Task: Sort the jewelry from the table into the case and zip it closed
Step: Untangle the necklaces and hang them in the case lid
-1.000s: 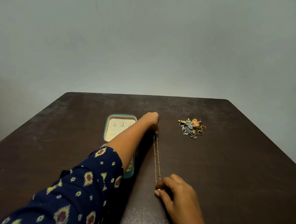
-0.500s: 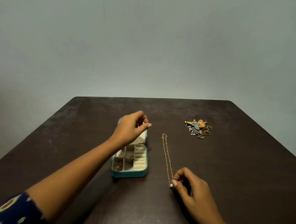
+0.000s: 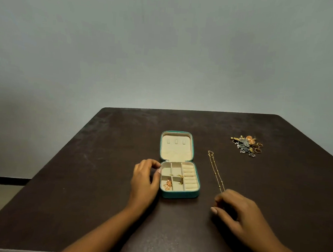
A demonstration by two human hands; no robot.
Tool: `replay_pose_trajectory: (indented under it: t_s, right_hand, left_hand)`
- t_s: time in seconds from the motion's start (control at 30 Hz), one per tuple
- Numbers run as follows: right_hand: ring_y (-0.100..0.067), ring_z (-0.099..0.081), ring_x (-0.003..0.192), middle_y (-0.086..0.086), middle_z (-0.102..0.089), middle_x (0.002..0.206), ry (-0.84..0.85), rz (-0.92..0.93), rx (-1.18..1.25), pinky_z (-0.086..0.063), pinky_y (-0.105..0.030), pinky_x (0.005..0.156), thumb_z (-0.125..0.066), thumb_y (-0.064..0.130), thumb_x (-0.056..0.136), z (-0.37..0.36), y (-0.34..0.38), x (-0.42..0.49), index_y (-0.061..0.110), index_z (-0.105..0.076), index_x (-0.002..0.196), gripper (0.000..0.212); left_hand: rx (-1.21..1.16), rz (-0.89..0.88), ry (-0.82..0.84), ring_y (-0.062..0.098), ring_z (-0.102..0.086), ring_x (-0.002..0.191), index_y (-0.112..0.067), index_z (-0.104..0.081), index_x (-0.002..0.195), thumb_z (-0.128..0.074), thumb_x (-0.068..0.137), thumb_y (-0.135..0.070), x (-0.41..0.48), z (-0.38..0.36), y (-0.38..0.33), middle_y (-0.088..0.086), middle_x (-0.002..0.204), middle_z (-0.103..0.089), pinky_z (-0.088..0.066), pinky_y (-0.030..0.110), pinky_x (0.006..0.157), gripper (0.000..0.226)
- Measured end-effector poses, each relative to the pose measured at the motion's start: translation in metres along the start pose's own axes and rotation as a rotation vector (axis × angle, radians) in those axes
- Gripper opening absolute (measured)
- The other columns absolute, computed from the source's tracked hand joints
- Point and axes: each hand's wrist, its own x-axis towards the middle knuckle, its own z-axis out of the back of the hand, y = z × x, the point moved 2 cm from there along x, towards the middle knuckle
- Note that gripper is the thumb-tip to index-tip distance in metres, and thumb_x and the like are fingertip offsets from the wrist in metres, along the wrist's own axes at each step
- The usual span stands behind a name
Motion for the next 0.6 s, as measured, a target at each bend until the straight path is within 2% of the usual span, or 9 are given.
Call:
replay_pose_trajectory:
  t_s: [0.1,0.2,0.3,0.47,0.6]
  right_hand:
    - [-0.003,-0.054,0.076,0.011,-0.057,0.079,0.019,0.004,-0.019,-0.04,-0.012,0.062,-0.06,0.033,0.081,-0.007,0.014,0.029,0.031,-0.063,0.081,0.003]
    - [-0.007,-0.055,0.085,0.007,-0.06,0.091,0.034,-0.019,-0.044,-0.045,-0.024,0.073,-0.064,0.02,0.084,-0.017,0.024,0.061,0.022,-0.069,0.091,0.009]
    - [-0.01,-0.053,0.095,0.005,-0.057,0.101,0.08,-0.048,-0.117,-0.042,-0.024,0.078,-0.06,0.023,0.087,-0.028,0.034,0.089,0.024,-0.069,0.099,0.015]
    - [-0.016,-0.049,0.102,0.001,-0.051,0.106,0.294,-0.019,-0.302,-0.042,-0.029,0.076,-0.06,0.032,0.085,-0.047,0.049,0.111,0.029,-0.068,0.103,0.019]
    - [-0.025,-0.051,0.101,-0.006,-0.05,0.107,0.308,0.007,-0.483,-0.04,-0.031,0.068,-0.055,0.03,0.086,-0.057,0.065,0.113,0.017,-0.065,0.107,0.026]
  left_hand:
    - [-0.015,0.003,0.038,0.004,-0.044,0.092,-0.023,-0.052,0.089,-0.052,0.09,-0.012,-0.001,-0.001,-0.001,-0.013,0.092,-0.053,-0.033,0.007,0.069,0.011]
    - [-0.035,0.03,0.065,0.004,-0.044,0.094,-0.023,-0.051,0.091,-0.051,0.09,-0.012,-0.004,0.0,-0.004,-0.015,0.092,-0.052,-0.035,0.009,0.069,0.011]
    - [-0.042,0.041,0.079,0.007,-0.047,0.096,-0.022,-0.052,0.094,-0.051,0.09,-0.013,-0.005,0.0,-0.006,-0.012,0.094,-0.054,-0.035,0.016,0.071,0.01]
    - [-0.046,0.084,0.09,0.006,-0.048,0.097,-0.02,-0.053,0.1,-0.049,0.089,-0.011,-0.005,0.002,-0.006,-0.01,0.096,-0.052,-0.037,0.017,0.074,0.014]
    - [-0.047,0.086,0.074,0.009,-0.049,0.097,-0.017,-0.055,0.1,-0.05,0.087,-0.009,-0.005,0.001,-0.005,-0.01,0.092,-0.053,-0.037,0.02,0.074,0.016]
